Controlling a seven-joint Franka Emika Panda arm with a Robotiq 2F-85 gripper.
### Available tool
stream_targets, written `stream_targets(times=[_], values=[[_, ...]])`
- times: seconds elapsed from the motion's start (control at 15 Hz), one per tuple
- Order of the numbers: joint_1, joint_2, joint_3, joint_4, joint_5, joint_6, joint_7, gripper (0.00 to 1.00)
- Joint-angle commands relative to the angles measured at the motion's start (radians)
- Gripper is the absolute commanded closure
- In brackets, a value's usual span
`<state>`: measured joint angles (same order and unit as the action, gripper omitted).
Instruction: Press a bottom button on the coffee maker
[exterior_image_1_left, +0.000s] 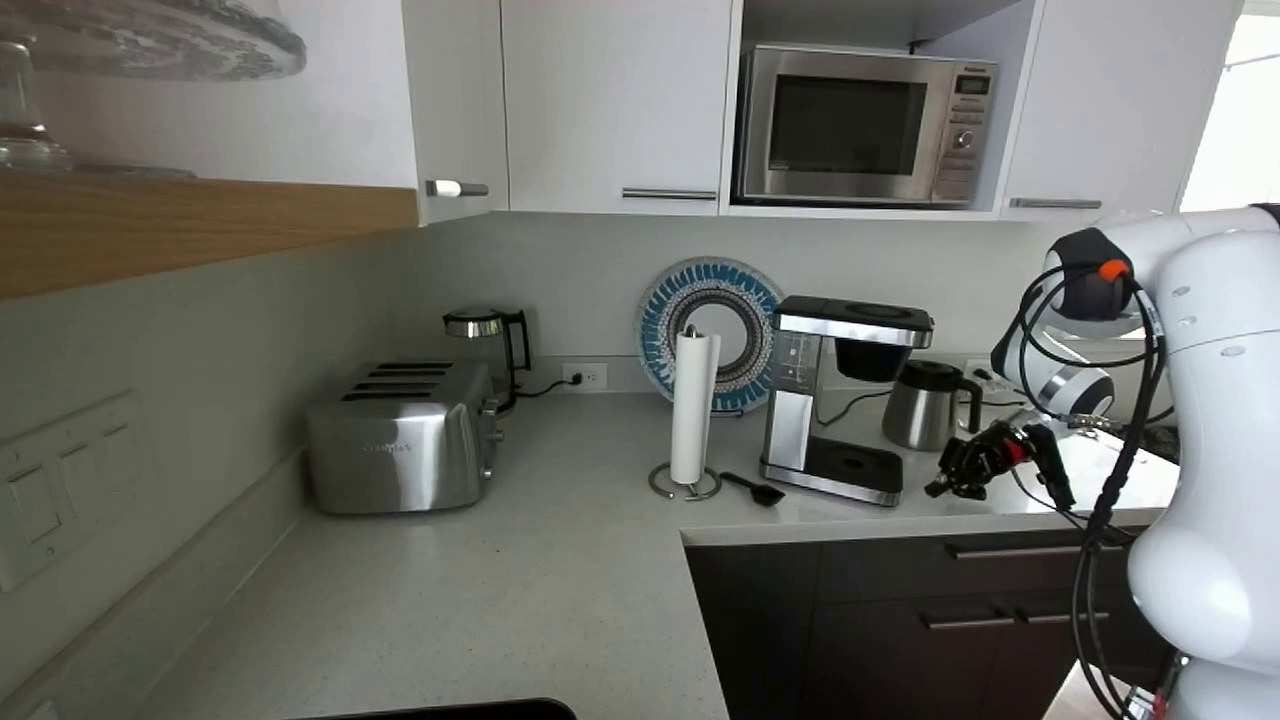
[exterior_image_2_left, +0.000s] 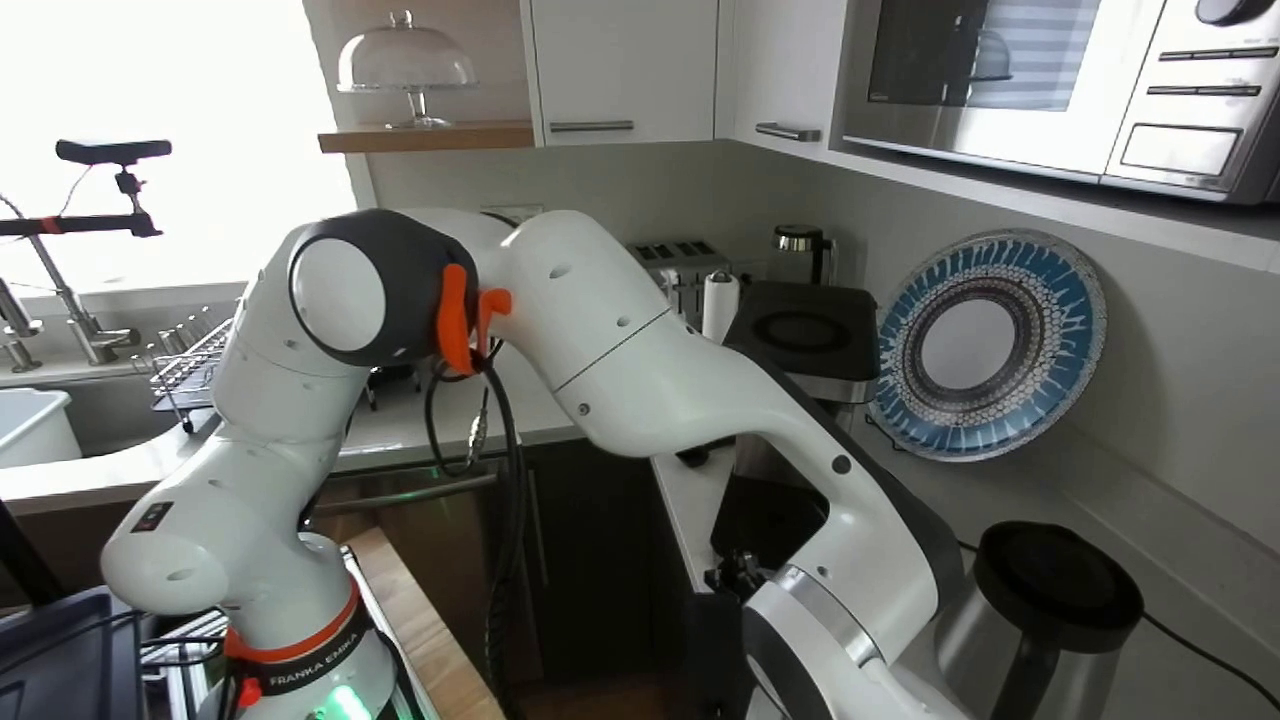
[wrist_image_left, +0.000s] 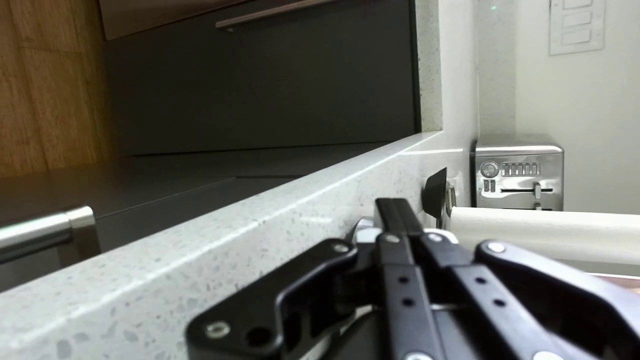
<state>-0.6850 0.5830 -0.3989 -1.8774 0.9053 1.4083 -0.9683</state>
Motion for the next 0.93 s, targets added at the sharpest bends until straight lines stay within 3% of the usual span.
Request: stream_targets(times=[0.0, 0.87], values=[[-0.015, 0.021, 0.033, 0.023, -0.013, 0.032, 0.031, 1.0], [-0.005, 0.005, 0.076, 0.007, 0.01, 0.136, 0.128, 1.0]])
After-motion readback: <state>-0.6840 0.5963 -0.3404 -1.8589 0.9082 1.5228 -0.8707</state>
